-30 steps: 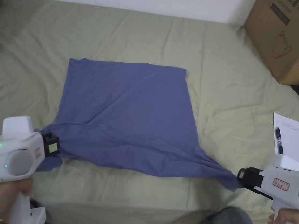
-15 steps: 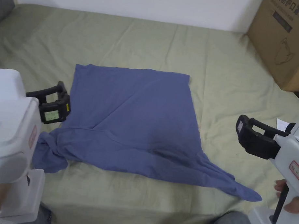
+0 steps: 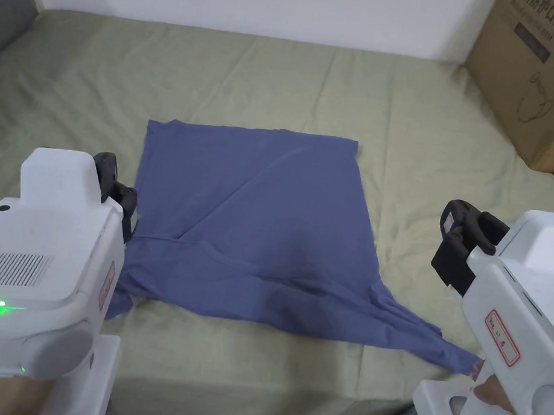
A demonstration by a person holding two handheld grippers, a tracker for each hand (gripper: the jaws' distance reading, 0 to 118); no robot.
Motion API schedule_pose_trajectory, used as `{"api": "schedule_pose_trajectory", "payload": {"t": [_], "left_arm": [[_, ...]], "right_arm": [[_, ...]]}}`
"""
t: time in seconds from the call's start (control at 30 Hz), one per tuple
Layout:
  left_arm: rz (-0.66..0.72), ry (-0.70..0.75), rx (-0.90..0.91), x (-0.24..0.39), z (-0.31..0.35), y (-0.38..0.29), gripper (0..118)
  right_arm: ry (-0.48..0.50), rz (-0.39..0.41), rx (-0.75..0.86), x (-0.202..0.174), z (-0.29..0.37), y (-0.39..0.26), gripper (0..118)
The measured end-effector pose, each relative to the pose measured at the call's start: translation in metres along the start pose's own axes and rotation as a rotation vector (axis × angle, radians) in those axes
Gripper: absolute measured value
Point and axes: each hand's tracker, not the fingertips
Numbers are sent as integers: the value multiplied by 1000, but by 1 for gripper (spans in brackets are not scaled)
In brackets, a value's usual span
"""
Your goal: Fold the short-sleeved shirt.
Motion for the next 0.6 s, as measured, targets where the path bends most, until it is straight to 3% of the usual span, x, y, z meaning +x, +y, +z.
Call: {"api": "schedule_pose_trajectory", "payload": {"t": [0.6], "left_arm": [[41,6,-45,-8,-5,0,0]], "right_arm": [[7,17,-39,-4,-10,0,0]]}}
